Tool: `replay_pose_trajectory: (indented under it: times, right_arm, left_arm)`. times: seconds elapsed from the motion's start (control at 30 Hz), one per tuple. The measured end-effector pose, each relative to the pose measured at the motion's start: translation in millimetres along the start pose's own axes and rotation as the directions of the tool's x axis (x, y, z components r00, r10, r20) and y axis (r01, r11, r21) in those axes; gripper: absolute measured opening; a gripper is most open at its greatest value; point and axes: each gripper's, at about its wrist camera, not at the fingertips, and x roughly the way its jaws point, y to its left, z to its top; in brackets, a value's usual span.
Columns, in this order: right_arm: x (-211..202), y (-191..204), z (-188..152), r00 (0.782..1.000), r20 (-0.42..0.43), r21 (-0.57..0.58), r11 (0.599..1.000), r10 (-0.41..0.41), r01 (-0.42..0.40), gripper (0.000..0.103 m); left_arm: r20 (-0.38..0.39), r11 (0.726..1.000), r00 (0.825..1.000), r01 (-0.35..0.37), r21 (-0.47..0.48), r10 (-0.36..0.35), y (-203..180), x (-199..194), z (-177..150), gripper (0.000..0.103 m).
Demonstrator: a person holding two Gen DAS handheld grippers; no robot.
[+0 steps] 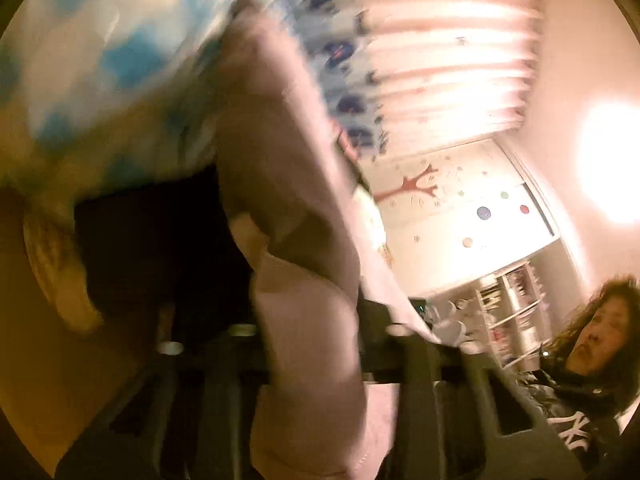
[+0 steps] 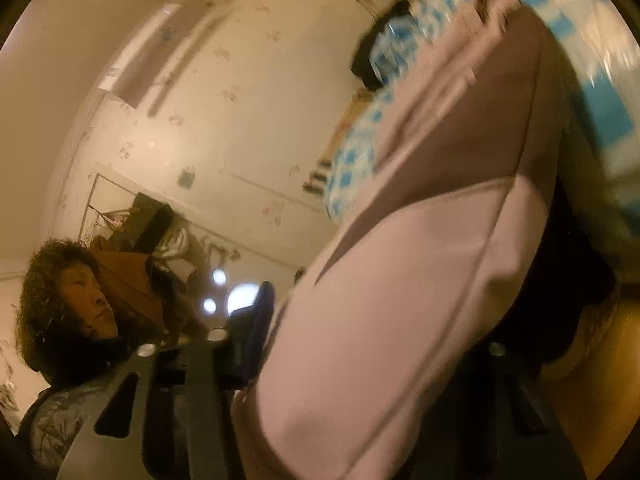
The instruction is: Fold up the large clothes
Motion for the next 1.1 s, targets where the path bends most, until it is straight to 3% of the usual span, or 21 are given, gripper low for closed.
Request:
replay_pose_trajectory:
  times: [0.07, 0.17, 0.27, 0.4, 0.57, 0.77, 0.93, 1.1]
  right_arm:
    - [-0.3, 11.3, 7.5, 0.998, 0.055, -0.032, 0.999, 0.004, -0.002, 0.039]
    - [6.1, 29.2, 18.9, 0.993, 0.113, -0.067, 0.998, 0.019, -0.011, 0.038]
    - [8.3, 48.4, 27.8, 0.986, 0.155, -0.106, 0.993, 0.062, -0.046, 0.038]
    - [0.6, 67.5, 55.0, 0.969, 0.212, -0.169, 0.981, 0.13, -0.095, 0.038]
    - [6.3, 59.9, 124.1, 0.94, 0.275, -0.192, 0.969, 0.203, -0.153, 0.038]
    - [23.8, 32.2, 223.6, 0.93, 0.328, -0.175, 0.978, 0.167, -0.114, 0.038]
    - [37.1, -18.0, 301.5, 0.919, 0.388, -0.074, 0.996, 0.066, -0.04, 0.038]
    - [63.3, -101.8, 366.9, 0.909, 0.404, 0.095, 0.993, -0.102, 0.069, 0.038]
  left_arm:
    - [0.079, 0.994, 0.997, 0.0, 0.11, -0.009, -42.2, -8.5, 11.5, 0.017]
    - [0.119, 0.972, 0.993, -0.042, 0.233, 0.014, -98.9, -2.3, 27.3, 0.016]
    - [0.136, 0.956, 0.991, -0.038, 0.29, -0.002, -135.3, 4.1, 38.5, 0.016]
    - [0.212, 0.964, 0.977, -0.019, 0.267, -0.039, -158.9, -2.7, 81.3, 0.016]
    - [0.285, 0.979, 0.958, -0.026, 0.203, -0.033, -168.4, 20.1, 156.2, 0.016]
    - [0.308, 0.979, 0.951, -0.084, 0.184, 0.024, -163.7, 84.3, 249.3, 0.016]
    - [0.323, 0.965, 0.937, -0.197, 0.176, 0.132, -141.6, 143.0, 318.9, 0.016]
    - [0.336, 0.923, 0.895, -0.356, 0.144, 0.293, -90.4, 210.6, 379.4, 0.016]
